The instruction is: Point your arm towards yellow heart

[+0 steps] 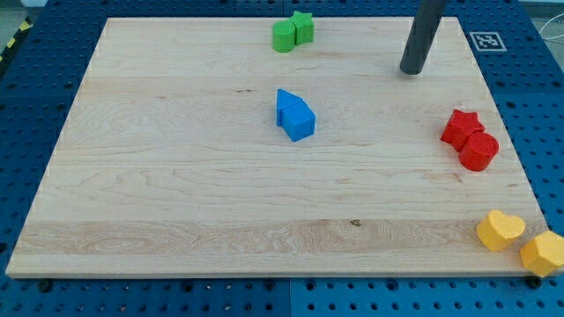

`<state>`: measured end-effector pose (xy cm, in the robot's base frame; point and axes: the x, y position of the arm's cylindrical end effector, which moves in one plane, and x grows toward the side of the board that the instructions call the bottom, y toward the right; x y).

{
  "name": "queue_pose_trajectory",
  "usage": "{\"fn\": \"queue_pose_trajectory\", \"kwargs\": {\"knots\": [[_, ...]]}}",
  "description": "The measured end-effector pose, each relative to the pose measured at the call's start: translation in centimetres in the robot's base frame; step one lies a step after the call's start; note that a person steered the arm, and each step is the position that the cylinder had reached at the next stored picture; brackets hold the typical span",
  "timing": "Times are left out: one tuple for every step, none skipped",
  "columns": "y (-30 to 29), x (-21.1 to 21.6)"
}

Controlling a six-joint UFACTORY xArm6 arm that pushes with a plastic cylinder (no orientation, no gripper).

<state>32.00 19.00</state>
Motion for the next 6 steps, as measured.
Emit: {"fn": "queue_pose_trajectory", "kwargs": {"knots": [[-0.9,0.9],[-1.1,1.0],[-1.1,1.0],[-2.8,2.3],[-5.4,4.4],[-6.3,6.6]]}}
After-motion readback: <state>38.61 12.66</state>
